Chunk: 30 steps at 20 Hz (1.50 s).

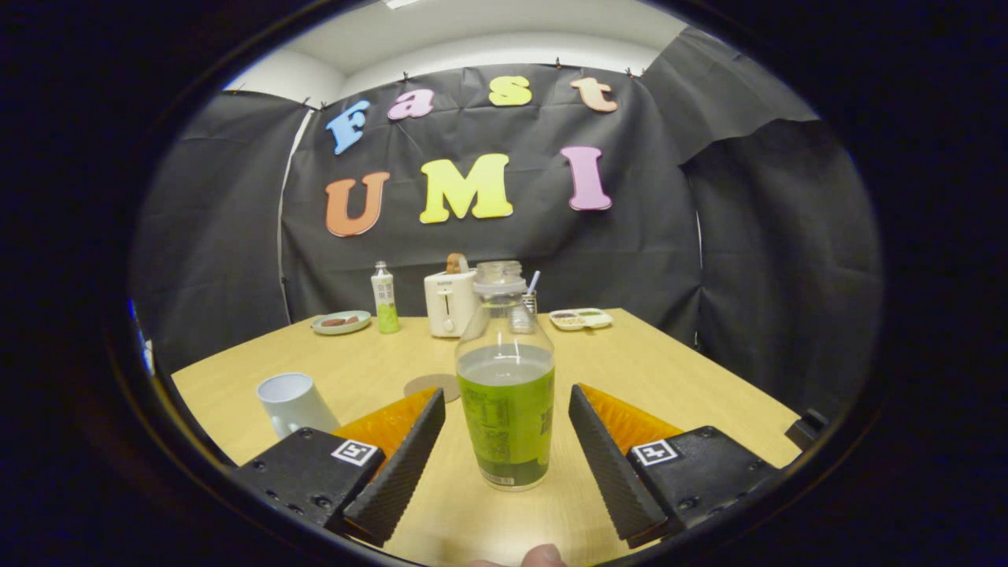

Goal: Take the bottle from table, then pour the juice into the cup, finally place the bottle on the coaster

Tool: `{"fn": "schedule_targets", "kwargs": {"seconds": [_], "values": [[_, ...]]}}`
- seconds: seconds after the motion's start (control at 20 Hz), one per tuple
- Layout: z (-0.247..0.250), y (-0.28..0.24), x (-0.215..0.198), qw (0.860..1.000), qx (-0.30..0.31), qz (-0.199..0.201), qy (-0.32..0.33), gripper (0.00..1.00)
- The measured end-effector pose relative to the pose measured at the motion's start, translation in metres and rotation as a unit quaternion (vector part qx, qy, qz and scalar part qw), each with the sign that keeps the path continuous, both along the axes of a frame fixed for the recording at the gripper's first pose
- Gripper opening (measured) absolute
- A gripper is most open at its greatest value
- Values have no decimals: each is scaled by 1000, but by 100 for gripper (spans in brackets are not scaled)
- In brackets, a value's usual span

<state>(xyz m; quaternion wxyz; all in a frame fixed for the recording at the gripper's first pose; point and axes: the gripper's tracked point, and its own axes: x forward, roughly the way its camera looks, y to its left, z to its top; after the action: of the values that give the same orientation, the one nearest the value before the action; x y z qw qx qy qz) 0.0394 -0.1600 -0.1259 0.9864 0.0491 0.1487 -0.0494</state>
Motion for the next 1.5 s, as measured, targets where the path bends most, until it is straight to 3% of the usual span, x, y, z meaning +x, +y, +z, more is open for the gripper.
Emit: {"fn": "schedule_targets", "kwargs": {"seconds": [0.45,0.65,0.8,1.25,1.4,1.5], "values": [[-15,-1,17,999,-5,3,42,98],[-15,-3,21,999,-3,2,46,85],[-15,-1,22,999,-8,5,45,81],[14,14,36,987,-151,46,31,77],[20,20,43,974,-216,56,30,76],[22,23,48,957,-281,61,32,76]]}}
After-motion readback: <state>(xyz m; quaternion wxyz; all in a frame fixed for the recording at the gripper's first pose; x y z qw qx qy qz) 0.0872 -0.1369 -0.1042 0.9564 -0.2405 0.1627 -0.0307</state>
